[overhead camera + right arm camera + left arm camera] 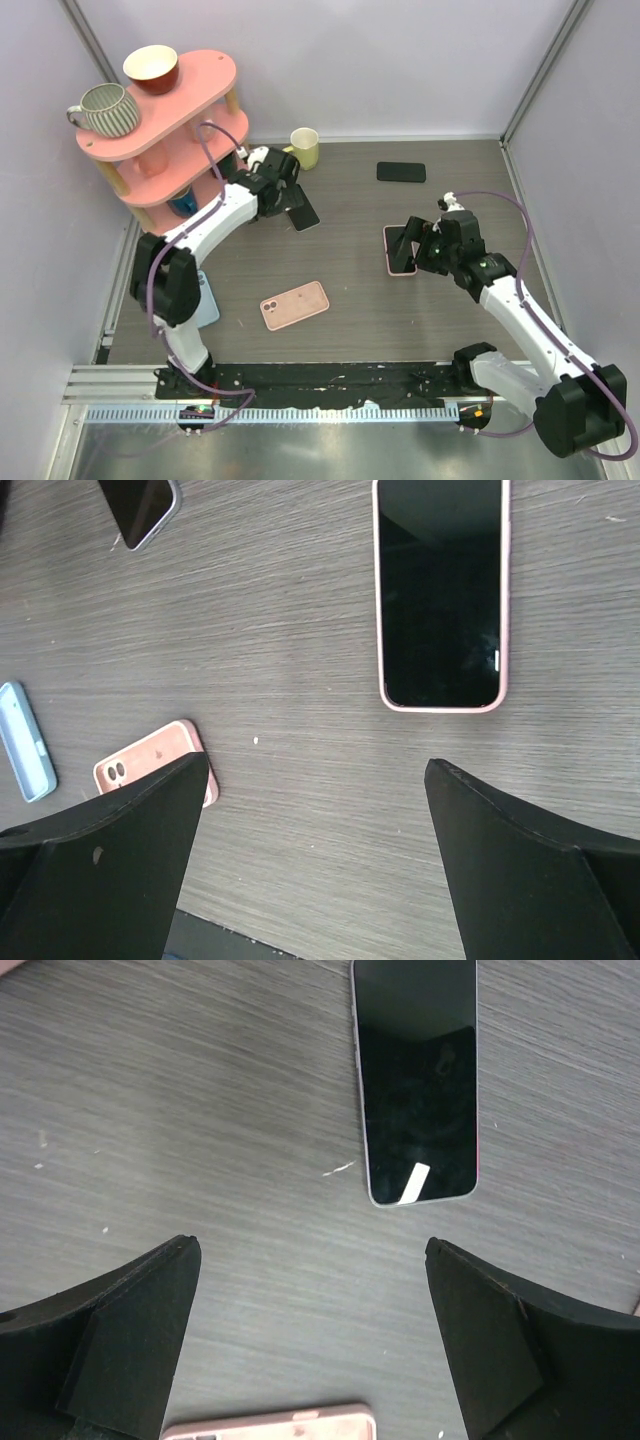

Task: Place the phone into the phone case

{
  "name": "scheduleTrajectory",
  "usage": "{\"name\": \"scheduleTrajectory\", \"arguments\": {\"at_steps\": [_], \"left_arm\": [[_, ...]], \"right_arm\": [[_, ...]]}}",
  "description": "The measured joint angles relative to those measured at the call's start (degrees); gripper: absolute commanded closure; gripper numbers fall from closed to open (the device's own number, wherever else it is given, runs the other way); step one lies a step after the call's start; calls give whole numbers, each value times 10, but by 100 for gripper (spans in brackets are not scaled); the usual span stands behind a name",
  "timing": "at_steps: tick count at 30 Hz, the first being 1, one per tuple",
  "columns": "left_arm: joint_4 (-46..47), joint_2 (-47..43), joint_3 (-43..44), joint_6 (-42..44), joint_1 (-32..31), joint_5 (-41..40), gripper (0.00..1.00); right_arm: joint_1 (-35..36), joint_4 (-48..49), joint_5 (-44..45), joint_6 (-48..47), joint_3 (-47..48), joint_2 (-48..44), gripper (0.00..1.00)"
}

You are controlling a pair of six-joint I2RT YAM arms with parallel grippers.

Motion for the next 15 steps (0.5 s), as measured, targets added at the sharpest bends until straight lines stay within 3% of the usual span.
{"name": "scheduleTrajectory", "arguments": {"at_steps": [8,15], "left_arm": [[43,104,46,16,0,31,3],[89,86,-12,63,0,78,1]], "right_arm": [[2,5,-18,-2,-9,-17,4],[2,8,-28,-10,-9,-16,4]]}}
